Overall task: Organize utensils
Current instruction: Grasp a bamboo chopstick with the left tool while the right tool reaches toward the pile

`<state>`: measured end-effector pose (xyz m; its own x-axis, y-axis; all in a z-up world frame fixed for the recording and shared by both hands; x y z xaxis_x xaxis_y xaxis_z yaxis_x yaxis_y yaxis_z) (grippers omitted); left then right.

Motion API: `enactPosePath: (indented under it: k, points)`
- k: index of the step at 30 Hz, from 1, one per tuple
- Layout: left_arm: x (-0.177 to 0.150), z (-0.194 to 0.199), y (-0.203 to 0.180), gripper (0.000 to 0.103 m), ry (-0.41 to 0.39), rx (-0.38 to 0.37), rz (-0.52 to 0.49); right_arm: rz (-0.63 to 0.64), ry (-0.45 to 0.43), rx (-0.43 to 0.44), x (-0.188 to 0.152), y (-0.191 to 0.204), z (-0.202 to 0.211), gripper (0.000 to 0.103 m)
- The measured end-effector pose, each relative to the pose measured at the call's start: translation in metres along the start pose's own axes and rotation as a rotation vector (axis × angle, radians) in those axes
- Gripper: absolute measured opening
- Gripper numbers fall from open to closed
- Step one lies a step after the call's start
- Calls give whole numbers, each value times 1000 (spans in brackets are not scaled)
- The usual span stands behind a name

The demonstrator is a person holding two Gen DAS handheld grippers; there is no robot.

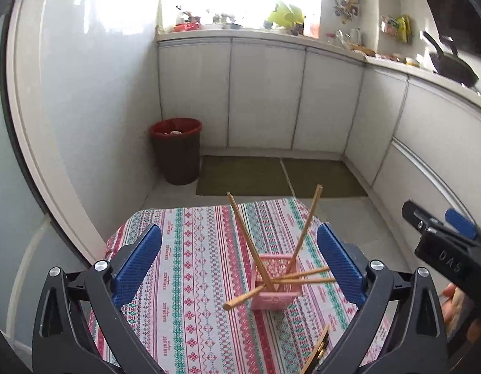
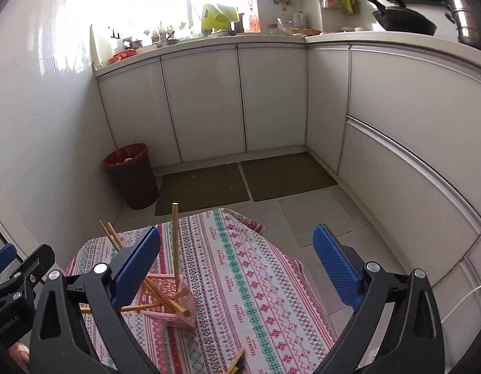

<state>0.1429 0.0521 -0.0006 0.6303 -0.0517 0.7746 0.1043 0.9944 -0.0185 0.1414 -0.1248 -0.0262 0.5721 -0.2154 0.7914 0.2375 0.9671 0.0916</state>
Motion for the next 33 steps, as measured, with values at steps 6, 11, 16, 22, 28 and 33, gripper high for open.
enactPosePath:
  k: [6,11,16,22,28,33]
  points:
    - [-30,-7,-29,96,84,-67,-117,-35,106,-25,-30,-45,-5,96]
    - [-69,-26,-64,96,195,-124,-221,-169,240,-41,-69,-95,-13,96]
    - [-129,-63,-102,96,373,-193,-304,-319,396,-4,-111,-125,-24,96]
    - [-189,-122,-132,95,529,-163,-325,-342,493,6,-143,-126,-41,96]
    - [-206,-167,-140,71,578,-127,-262,-378,607,26,-171,-127,-58,96]
    - [-214,-190,-142,44,617,-120,-227,-422,678,58,-187,-128,-65,96]
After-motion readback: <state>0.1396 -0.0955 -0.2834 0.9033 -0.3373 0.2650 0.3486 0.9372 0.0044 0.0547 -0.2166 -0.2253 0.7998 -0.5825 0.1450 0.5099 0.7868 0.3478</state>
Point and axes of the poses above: each gripper's, at about its wrist camera, not at the fingertips, and z roughly against the way its jaws point, y to its left, x to its top, the point moved 9 cm from there along -z, roughly the way its jaws point, and after that the axes turned 4 degrees about y, right-handed, at the moved point
